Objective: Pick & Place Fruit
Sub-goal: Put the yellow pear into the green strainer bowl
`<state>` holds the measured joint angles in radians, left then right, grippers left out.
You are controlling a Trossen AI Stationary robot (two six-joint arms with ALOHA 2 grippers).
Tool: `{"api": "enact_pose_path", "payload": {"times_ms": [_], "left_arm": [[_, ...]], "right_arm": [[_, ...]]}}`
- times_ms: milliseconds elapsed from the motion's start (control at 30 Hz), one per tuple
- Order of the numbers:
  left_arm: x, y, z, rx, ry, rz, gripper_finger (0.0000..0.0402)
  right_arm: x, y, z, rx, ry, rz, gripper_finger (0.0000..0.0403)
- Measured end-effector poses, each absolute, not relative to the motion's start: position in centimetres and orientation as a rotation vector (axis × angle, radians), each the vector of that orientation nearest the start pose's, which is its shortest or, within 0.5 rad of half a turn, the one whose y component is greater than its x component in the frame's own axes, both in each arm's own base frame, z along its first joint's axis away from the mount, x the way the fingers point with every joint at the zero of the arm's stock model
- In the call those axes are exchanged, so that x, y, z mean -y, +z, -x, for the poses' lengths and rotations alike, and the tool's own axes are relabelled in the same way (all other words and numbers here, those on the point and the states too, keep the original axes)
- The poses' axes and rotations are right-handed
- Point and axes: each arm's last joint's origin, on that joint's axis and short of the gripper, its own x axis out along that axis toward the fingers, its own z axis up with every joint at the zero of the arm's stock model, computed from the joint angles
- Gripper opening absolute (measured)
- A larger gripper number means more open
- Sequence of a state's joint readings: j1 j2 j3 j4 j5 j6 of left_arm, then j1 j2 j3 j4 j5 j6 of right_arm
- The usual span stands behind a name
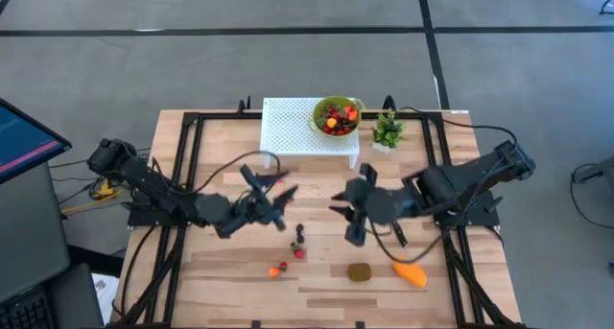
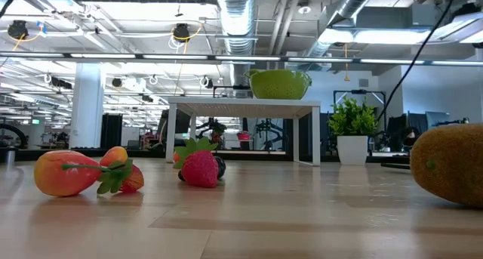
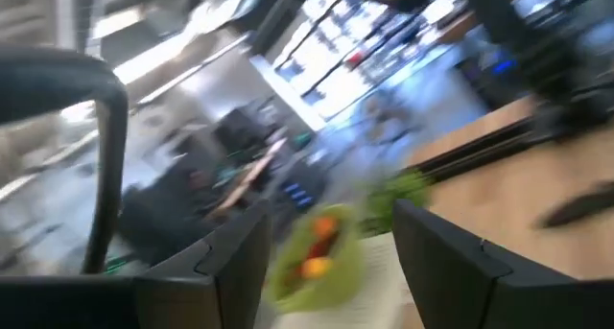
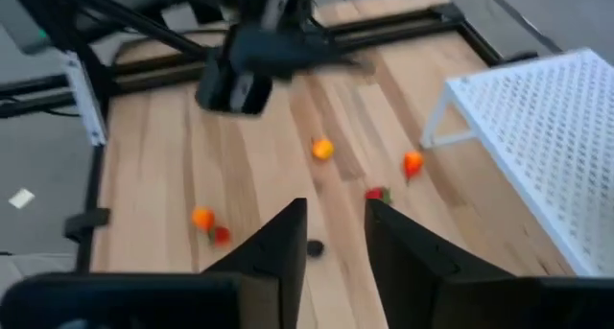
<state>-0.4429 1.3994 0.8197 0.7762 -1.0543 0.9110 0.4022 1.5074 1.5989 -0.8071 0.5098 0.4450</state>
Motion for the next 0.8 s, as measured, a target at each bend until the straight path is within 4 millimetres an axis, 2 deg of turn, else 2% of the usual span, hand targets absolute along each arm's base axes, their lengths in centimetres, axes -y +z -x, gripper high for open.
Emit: {"api": "enact_pose_path", "payload": {"times_ms": [167,267,433,667,800], "left_arm": [[12.0,27.2,-26.5,-0.074,0.464,-0.590,0.0209],[12.6,25.8,-25.8,-0.058,0.406,-0.469,0.0209],[13.1,23.6,-25.0,-0.047,0.267,-0.226,0.0209],[12.8,20.6,-24.4,-0.234,0.254,-0.164,0.0209],[12.4,19.5,-24.1,-0.318,0.279,-0.105,0.0209]], "right_arm": [[-12.9,38.0,-29.2,-0.624,-0.206,-0.073,0.0092],[-13.7,36.9,-29.0,-0.703,-0.197,-0.019,0.0093],[-14.4,34.9,-30.0,-0.779,-0.219,0.010,0.0098],[-13.4,33.5,-31.5,-0.823,-0.258,0.046,0.0112],[-12.8,33.3,-31.6,-0.849,-0.279,0.051,0.0119]]}}
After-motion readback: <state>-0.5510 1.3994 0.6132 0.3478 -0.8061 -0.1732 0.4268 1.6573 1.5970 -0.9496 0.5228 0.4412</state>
